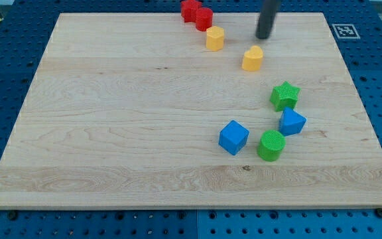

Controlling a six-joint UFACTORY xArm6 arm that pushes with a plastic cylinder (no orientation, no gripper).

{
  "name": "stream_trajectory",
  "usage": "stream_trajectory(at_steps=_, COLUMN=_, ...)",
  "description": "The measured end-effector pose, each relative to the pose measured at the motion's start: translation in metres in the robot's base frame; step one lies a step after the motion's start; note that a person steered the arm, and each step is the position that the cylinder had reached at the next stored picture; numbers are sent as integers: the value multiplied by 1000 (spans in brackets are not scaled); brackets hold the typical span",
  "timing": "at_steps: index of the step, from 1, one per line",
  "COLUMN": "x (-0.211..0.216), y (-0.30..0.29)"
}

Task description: Move the red star slightly to the left

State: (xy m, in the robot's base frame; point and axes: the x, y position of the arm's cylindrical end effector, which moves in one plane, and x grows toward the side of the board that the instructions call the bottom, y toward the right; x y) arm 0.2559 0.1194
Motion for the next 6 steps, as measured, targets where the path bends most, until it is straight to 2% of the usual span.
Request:
stream_trajectory(at_steps=1, x=-25, y=-28)
stream_trajectory(at_steps=3, x=-64, y=-40)
stream_trajectory(at_steps=4, x=-63, y=-51)
stream_trajectory(at_steps=6, x=-61, y=-184)
